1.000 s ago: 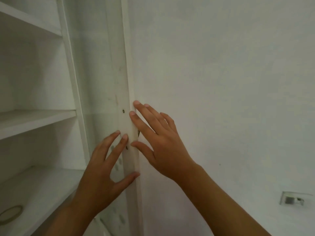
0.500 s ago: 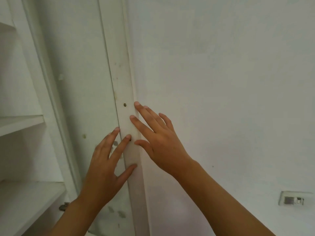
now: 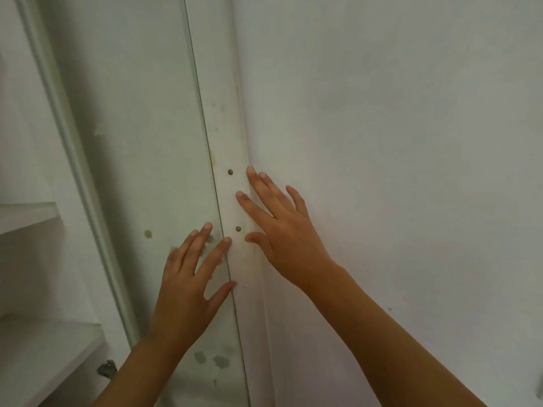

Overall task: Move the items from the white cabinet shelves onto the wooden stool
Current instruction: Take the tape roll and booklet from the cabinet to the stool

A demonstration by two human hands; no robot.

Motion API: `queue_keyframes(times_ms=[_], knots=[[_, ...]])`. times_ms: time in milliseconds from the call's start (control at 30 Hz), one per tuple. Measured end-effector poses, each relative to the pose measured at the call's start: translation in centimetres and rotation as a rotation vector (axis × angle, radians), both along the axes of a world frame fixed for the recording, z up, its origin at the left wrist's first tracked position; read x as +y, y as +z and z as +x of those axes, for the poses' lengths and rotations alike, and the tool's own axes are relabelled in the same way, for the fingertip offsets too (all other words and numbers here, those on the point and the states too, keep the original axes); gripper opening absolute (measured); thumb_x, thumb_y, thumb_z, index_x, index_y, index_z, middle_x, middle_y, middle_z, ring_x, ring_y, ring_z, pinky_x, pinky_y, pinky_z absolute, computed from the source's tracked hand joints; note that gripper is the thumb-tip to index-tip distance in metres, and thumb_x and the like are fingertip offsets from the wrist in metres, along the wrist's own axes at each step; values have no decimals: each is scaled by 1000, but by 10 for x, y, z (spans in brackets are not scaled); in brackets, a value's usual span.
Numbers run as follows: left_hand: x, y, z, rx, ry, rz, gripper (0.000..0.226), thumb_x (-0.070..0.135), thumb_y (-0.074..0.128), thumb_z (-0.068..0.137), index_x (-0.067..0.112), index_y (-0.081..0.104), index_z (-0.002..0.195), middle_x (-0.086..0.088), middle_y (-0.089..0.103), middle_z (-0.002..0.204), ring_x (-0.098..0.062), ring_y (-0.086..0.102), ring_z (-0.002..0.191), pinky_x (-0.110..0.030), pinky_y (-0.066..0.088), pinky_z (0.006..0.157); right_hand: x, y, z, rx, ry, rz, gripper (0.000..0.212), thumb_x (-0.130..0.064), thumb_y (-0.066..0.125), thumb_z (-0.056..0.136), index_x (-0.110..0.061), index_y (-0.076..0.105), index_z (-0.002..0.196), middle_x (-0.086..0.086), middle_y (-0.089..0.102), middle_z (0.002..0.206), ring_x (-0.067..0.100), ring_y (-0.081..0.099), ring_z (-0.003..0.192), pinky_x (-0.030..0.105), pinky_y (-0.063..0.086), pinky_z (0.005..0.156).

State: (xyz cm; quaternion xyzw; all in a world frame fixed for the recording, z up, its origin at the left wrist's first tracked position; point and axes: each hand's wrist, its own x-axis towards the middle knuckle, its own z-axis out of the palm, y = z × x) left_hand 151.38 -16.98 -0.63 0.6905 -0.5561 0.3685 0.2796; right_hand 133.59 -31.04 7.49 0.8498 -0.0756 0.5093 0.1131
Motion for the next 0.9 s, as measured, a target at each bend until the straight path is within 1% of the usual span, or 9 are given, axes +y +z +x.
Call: queue_keyframes(times_ms=[133, 300, 433, 500, 567, 633, 700, 800, 900], knots=[[-5, -2, 4, -16, 29, -3, 87, 66, 60, 89, 43, 21, 163, 6, 13, 175, -15, 9, 160, -53, 21, 123, -8, -2, 4, -15, 12, -1, 78, -22, 79, 93, -14, 40, 160, 12, 18, 174, 29, 15, 162, 57, 19, 127], [-4, -2, 2, -17, 32, -8, 85, 64, 61, 90, 41, 23, 163, 5, 13, 175, -17, 10, 161, -52, 21, 123, -5, -5, 6, -22, 7, 9, 76, -20, 78, 94, -13, 41, 160, 12, 18, 174, 28, 15, 162, 55, 19, 126], [2, 1, -2, 14, 18, 23, 89, 62, 68, 91, 45, 19, 163, 11, 8, 175, -15, 10, 160, -50, 20, 122, 2, -6, 4, -27, -18, 28, 76, -18, 78, 94, -14, 40, 160, 11, 18, 175, 28, 16, 162, 54, 19, 126], [9, 3, -4, 32, 5, 28, 85, 64, 64, 93, 46, 19, 163, 12, 9, 174, -19, 16, 160, -48, 21, 122, 9, -7, 3, -25, -53, 33, 76, -20, 78, 94, -14, 40, 160, 11, 18, 175, 28, 17, 162, 55, 21, 126], [22, 2, -4, 60, 9, 23, 81, 65, 60, 93, 42, 24, 163, 9, 14, 174, -24, 23, 158, -50, 24, 121, 20, -9, 2, -32, -79, 48, 74, -23, 77, 96, -14, 41, 160, 11, 19, 174, 29, 19, 161, 57, 25, 126], [39, -1, -3, 69, 29, 22, 80, 66, 57, 92, 39, 28, 162, 7, 17, 174, -26, 25, 158, -50, 26, 120, 35, -12, 1, -47, -70, 55, 69, -27, 73, 98, -13, 43, 158, 12, 24, 173, 31, 23, 160, 60, 28, 125], [58, -5, 0, 84, 46, 16, 79, 69, 52, 92, 38, 29, 162, 7, 18, 174, -26, 26, 157, -50, 25, 119, 53, -17, 2, -55, -40, 44, 64, -30, 70, 100, -13, 46, 157, 12, 29, 171, 32, 26, 159, 59, 27, 125], [94, -9, 0, 139, 86, 14, 78, 74, 43, 92, 36, 33, 160, 4, 23, 172, -28, 28, 155, -52, 25, 119, 85, -23, 13, -18, 25, 82, 63, -32, 69, 101, -14, 46, 157, 10, 28, 172, 30, 23, 160, 57, 24, 126], [137, -15, 3, 207, 106, 7, 76, 70, 42, 92, 31, 40, 158, -1, 30, 169, -33, 34, 153, -60, 35, 118, 117, -28, 31, 54, 77, 118, 62, -33, 66, 103, -17, 44, 159, 6, 22, 174, 26, 15, 162, 55, 20, 128]])
